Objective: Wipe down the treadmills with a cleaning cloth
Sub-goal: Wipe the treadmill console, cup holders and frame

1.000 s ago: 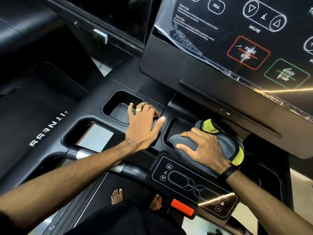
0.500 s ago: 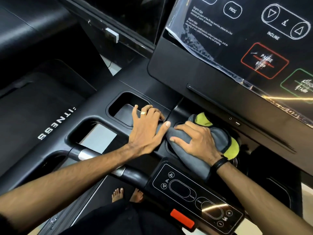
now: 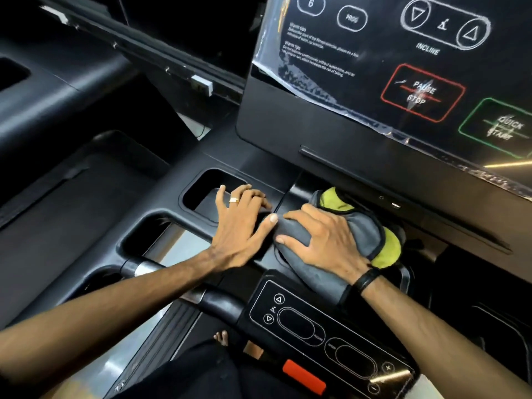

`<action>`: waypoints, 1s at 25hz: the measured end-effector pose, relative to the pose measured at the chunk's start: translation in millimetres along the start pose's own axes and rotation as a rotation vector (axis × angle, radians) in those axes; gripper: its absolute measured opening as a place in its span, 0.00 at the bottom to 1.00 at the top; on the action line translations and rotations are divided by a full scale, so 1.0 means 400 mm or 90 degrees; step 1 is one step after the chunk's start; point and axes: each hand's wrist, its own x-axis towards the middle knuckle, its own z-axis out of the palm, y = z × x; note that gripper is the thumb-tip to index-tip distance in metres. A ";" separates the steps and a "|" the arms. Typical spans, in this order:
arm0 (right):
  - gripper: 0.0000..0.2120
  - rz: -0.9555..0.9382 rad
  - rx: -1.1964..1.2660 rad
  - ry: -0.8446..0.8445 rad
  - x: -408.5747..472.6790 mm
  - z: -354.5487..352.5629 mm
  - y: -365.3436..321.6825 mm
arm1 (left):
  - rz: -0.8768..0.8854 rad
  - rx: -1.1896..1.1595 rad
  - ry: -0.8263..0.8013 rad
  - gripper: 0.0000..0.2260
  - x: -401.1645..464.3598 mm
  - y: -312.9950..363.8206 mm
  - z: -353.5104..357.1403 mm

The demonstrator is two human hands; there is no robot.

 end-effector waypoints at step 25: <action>0.16 -0.185 -0.005 -0.103 0.285 0.217 -0.307 | -0.331 -0.053 0.208 0.08 -0.036 -0.470 -0.289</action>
